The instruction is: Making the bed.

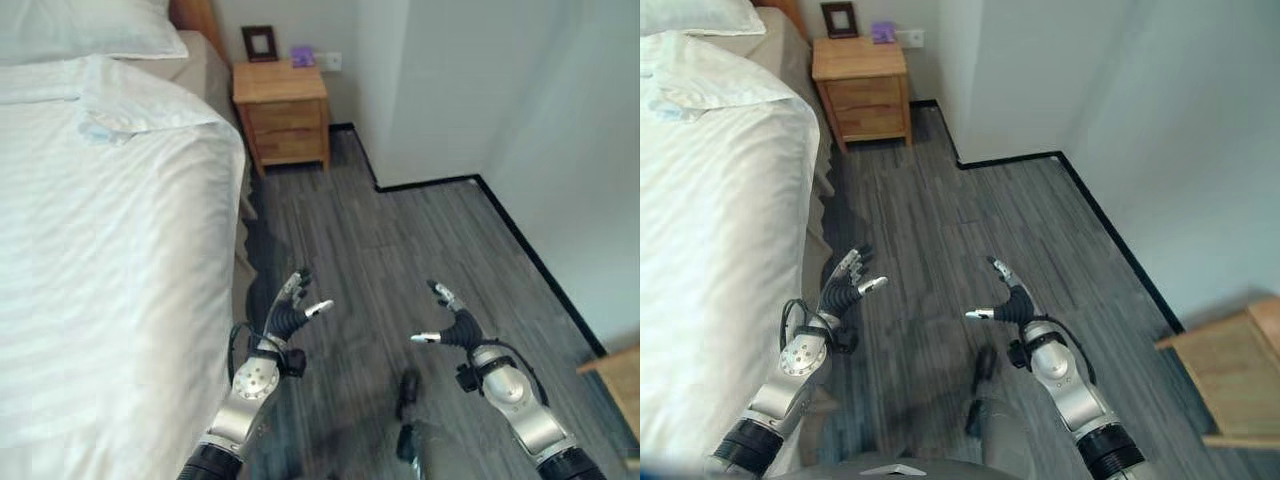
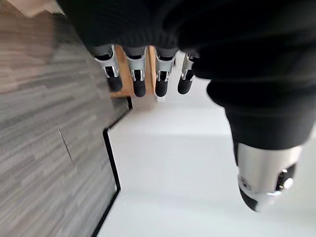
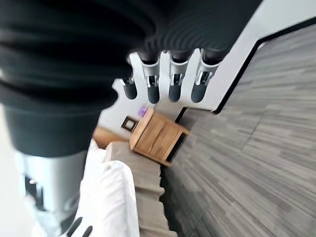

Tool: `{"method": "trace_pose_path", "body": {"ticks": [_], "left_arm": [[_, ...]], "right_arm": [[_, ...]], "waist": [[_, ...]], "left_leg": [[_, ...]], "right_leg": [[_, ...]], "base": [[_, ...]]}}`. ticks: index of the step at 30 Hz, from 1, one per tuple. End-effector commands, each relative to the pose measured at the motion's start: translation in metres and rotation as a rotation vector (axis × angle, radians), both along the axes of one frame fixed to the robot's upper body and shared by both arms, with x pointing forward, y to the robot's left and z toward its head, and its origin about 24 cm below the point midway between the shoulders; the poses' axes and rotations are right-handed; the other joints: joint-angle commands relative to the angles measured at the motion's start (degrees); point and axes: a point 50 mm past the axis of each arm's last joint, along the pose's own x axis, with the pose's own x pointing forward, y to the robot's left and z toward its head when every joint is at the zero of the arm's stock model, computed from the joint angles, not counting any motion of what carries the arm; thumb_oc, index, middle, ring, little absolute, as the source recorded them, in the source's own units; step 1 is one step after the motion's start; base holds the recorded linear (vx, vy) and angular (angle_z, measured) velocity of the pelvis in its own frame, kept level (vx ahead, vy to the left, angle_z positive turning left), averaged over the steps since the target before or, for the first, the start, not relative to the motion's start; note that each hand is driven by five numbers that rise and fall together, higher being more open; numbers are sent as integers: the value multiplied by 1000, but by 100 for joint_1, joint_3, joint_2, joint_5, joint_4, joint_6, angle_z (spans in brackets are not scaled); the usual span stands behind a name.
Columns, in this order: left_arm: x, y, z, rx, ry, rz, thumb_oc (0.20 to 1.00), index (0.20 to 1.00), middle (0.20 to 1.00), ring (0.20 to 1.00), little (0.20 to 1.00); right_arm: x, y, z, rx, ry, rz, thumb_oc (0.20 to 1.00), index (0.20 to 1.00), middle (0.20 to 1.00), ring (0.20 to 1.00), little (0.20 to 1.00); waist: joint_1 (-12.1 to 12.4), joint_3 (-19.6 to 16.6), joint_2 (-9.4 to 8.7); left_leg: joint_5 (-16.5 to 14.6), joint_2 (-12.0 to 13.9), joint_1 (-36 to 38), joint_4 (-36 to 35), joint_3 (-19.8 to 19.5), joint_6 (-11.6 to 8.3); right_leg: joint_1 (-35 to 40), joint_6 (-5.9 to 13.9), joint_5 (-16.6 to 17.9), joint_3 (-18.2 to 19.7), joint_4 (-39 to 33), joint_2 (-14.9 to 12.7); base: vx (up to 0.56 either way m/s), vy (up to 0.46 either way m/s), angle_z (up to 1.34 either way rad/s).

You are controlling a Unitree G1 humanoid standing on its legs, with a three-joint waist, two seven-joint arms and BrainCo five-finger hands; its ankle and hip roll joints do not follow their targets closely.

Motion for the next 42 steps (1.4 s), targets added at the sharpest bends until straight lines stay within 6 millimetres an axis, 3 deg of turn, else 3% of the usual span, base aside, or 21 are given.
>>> {"method": "trace_pose_path", "body": {"ticks": [1,4,6,8,9,11,13,14,16,19,23,24,25,26,28,29,30,31,34,37,42], "left_arm": [[-1,-7,17,-36,-107,-30,1000,1000,1000,1000,1000],[0,-6,19,-65,-108,-13,1000,1000,1000,1000,1000],[1,-5,21,-70,-114,-4,1000,1000,1000,1000,1000],[2,-4,22,-74,-115,-2,1000,1000,1000,1000,1000],[2,-2,23,-77,-114,0,1000,1000,1000,1000,1000],[-2,1,20,-75,-103,16,1000,1000,1000,1000,1000],[-6,3,15,-78,-79,23,1000,1000,1000,1000,1000],[-6,3,15,-79,-79,23,1000,1000,1000,1000,1000],[-11,3,7,-83,-45,28,1000,1000,1000,1000,1000],[-18,9,3,-63,-20,37,1000,1000,1000,1000,1000],[-13,10,6,-15,-25,17,1000,1000,1000,1000,1000],[-8,11,11,33,-49,2,1000,1000,1000,1000,1000],[-8,11,11,33,-49,2,1000,1000,1000,1000,1000],[-6,12,17,66,-78,-8,1000,1000,1000,1000,1000],[-2,12,22,83,-104,-13,1000,1000,1000,1000,1000],[-2,12,23,83,-104,-12,1000,1000,1000,1000,1000],[0,11,24,83,-112,-8,1000,1000,1000,1000,1000],[-1,12,22,83,-109,-3,1000,1000,1000,1000,1000],[-5,16,14,75,-77,16,1000,1000,1000,1000,1000],[-6,22,13,79,-70,31,1000,1000,1000,1000,1000],[-19,37,1,50,-16,106,1000,1000,1000,1000,1000]], "right_arm": [[4,-11,12,-4,-59,-7,1000,1000,1000,1000,1000],[5,-17,12,-2,-55,-26,1000,1000,1000,1000,1000],[8,-20,15,7,-64,-37,1000,1000,1000,1000,1000],[10,-23,16,-8,-66,-48,1000,1000,1000,1000,1000],[11,-27,16,-4,-59,-65,1000,1000,1000,1000,1000],[11,-28,14,7,-50,-76,1000,1000,1000,1000,1000],[11,-30,10,4,-34,-86,1000,1000,1000,1000,1000],[11,-30,10,4,-33,-86,1000,1000,1000,1000,1000],[9,-32,6,-5,-21,-105,1000,1000,1000,1000,1000],[6,-28,2,3,-7,-100,1000,1000,1000,1000,1000],[6,-22,1,-9,-14,-79,1000,1000,1000,1000,1000],[8,-20,4,-20,-26,-74,1000,1000,1000,1000,1000],[8,-20,4,-20,-26,-74,1000,1000,1000,1000,1000],[9,-18,6,-9,-31,-66,1000,1000,1000,1000,1000],[9,-18,6,-3,-38,-74,1000,1000,1000,1000,1000],[9,-18,6,-4,-39,-74,1000,1000,1000,1000,1000],[7,-17,5,44,-29,-82,1000,1000,1000,1000,1000],[7,-17,4,67,-18,-86,1000,1000,1000,1000,1000],[4,-20,0,56,0,-93,1000,1000,1000,1000,1000],[3,-22,-1,45,6,-100,1000,1000,1000,1000,1000],[-1,-27,-5,8,39,-85,1000,1000,1000,1000,1000]], "waist": [[-15,-185,50],[48,-30,15],[103,148,-89],[143,238,-189],[196,240,-212],[256,170,-210],[335,67,-138],[331,69,-150],[396,24,-112],[509,-133,-209],[647,-172,-447],[546,-142,-493],[549,-144,-496],[397,-113,-394],[227,-52,-226],[227,-62,-212],[-61,48,-124],[-91,33,-102],[-252,38,-76],[-266,37,-80],[-169,-160,-126]], "left_leg": [[403,-271,-1099,1239,303,-132],[1157,-25,-1814,3131,507,-544],[1328,198,-2393,4318,816,-512],[1240,535,-2796,4567,1297,-425],[1040,805,-3038,4060,1709,-357],[854,595,-3162,2961,1892,-206],[1260,370,-3166,1575,1856,-250],[1300,344,-3128,1502,1862,-248],[1863,507,-3305,287,1945,-456],[2205,489,-3184,34,2036,-324],[1911,230,-2989,208,2076,-68],[1652,-2,-2685,160,2059,150],[1652,-4,-2687,159,2062,151],[1474,-87,-2334,23,1944,299],[1316,-20,-2055,-76,1821,323],[1332,-1,-2072,-80,1821,317],[1184,-10,-1815,-83,1588,201],[1173,8,-1803,-83,1554,170],[951,30,-1539,-83,1240,54],[818,97,-1390,-83,1076,-2],[426,251,-1163,818,769,-163]], "right_leg": [[1433,255,258,-188,-126,-79],[1992,-28,79,-406,-398,-8],[2307,-211,-40,-511,-556,33],[2537,-263,-176,-594,-601,47],[2713,-264,-354,-664,-606,75],[2761,-164,-445,-681,-606,73],[2864,-74,-587,-682,-606,158],[2870,-71,-589,-686,-606,143],[3191,-33,-868,-721,-606,265],[3566,83,-1049,-678,-396,252],[3308,386,-839,-626,762,-63],[2800,749,-13,-538,2078,-406],[2795,750,-17,-535,2083,-409],[2312,839,475,-396,3007,-539],[1719,676,187,-261,3501,-348],[1701,661,201,-267,3496,-330],[1206,499,-258,-370,2626,-126],[1198,418,-352,-388,2157,-112],[1065,331,-198,219,585,-44],[928,408,116,473,216,-176],[1435,272,162,178,0,-240]], "base": [[318,-169,39],[256,-202,14],[222,-232,8],[324,-172,6],[403,-40,1],[392,105,4],[316,142,-3],[314,101,-5],[531,135,-6],[746,218,23],[483,219,-29],[243,202,-6],[473,355,8],[384,232,40],[388,192,51],[495,38,87],[462,-21,109],[614,-53,104],[431,-142,107],[256,-144,92],[390,-254,71]]}}
